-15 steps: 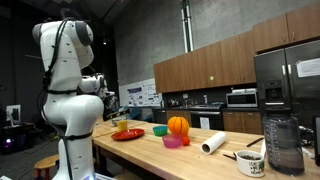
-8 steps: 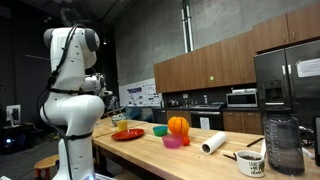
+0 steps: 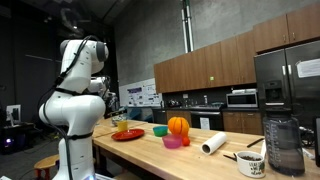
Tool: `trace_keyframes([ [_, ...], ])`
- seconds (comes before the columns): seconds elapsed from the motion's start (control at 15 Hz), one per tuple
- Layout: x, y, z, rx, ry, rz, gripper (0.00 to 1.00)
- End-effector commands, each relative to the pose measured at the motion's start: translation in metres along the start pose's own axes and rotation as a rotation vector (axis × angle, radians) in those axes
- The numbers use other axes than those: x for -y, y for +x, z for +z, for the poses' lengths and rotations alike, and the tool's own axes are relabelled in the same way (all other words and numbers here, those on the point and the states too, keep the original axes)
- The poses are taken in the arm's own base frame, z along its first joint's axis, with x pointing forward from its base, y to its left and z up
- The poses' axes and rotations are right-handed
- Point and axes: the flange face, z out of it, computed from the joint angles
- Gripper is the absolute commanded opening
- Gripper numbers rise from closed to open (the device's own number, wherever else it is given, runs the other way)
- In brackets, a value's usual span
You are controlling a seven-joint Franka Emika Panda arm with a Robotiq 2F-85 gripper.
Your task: Put the black object on the yellow cup
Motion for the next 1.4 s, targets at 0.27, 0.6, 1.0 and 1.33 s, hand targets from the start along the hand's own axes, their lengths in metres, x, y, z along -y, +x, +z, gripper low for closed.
trace_keyframes([
  [0.27,0.009,0.071,0.027,0.031,-0.081,0.055,0.05],
  [0.6,0.004,0.091,0.039,0.073,-0.091,0.094,0.05],
  [1.0,0.007,0.08,0.038,0.114,-0.063,0.107,0.05],
  [1.33,0.012,0.067,0.039,0.102,-0.061,0.147,0.05],
])
